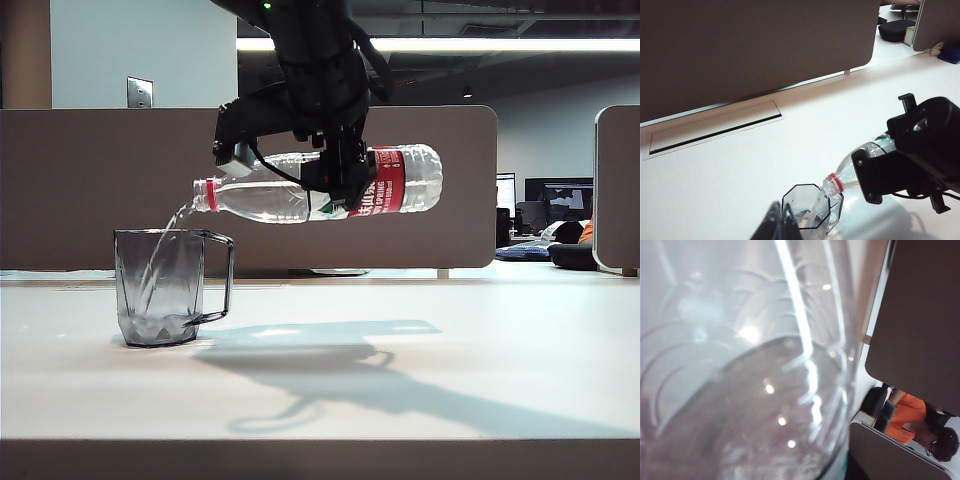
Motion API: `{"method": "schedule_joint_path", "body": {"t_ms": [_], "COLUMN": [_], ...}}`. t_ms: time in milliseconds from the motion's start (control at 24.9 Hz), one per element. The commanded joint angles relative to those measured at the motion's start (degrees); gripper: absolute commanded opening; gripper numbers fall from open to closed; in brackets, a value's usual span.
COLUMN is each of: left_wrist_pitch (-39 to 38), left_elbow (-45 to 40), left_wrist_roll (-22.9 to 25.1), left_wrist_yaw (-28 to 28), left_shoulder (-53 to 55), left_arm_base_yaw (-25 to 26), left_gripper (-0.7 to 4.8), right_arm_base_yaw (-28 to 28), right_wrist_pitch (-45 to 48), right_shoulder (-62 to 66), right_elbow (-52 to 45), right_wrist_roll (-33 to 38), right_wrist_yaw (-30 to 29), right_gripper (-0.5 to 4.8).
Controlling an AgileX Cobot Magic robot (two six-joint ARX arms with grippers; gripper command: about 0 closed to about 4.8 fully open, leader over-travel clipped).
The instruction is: Pick up the mineral water bottle on the table and pour water into the mug until it's half full.
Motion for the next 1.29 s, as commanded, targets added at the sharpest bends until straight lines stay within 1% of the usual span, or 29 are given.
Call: {"method": "schedule_joint_path", "body": {"t_ms": [40, 362, 885, 1046, 1287], "left_wrist_pitch": [0.6, 0.7, 0.7, 0.7, 0.7], "left_elbow": [0.2, 0.2, 0.2, 0.2, 0.2], "left_wrist_roll": [0.2, 0.2, 0.2, 0.2, 0.2], "left_wrist_yaw": [-0.2, -0.2, -0.1, -0.1, -0.2], "left_shoulder": [-0.1, -0.1, -0.1, -0.1, -0.1], "left_arm_base_yaw": [0.1, 0.1, 0.1, 0.1, 0.1], "left_gripper": [-0.05, -0.05, -0.05, -0.05, -0.05], "right_arm_base_yaw": [-0.1, -0.4, -0.3, -0.2, -0.2], "right_wrist_pitch": [2.0, 1.8, 1.5, 0.7, 0.2], "right_shoulder": [-0.8, -0.8, -0.8, -0.8, -0.8], "right_elbow": [1.3, 4.0, 4.0, 4.0, 4.0], "right_wrist_roll": [-0.1, 0.1, 0.1, 0.1, 0.1], "right_wrist_yaw": [1.3, 0.7, 0.2, -0.1, -0.1], "right_gripper": [2.74, 2.73, 2.73, 2.62, 2.61]}}
